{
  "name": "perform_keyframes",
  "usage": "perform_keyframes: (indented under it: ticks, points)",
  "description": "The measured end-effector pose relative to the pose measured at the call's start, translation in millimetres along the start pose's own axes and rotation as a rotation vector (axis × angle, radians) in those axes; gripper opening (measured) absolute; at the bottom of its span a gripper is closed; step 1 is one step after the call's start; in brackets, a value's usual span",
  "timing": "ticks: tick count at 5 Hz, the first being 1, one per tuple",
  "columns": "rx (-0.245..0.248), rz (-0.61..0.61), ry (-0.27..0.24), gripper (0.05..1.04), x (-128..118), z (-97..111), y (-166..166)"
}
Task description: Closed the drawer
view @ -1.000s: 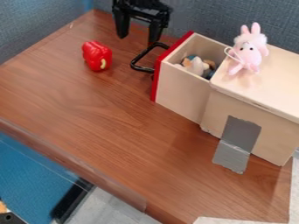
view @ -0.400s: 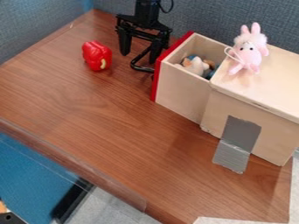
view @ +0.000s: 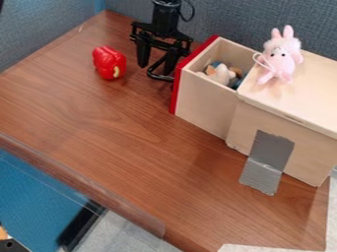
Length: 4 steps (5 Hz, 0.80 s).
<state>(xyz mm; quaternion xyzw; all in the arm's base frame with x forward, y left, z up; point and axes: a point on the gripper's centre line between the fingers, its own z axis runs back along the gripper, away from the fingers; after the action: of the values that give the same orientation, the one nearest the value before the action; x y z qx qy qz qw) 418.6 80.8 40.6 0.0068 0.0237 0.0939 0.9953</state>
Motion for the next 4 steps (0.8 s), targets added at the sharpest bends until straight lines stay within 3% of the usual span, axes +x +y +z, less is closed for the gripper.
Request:
perform_keyframes:
  ticks: [1, 2, 4]
  points:
    - [0.0, -0.002, 0.009, 0.364, -2.7, -4.4, -0.1]
    - [0.0, -0.021, 0.026, 0.181, -7.2, -9.2, -2.1]
    - [-0.024, -0.072, 0.034, 0.136, -20.4, -11.6, -32.0]
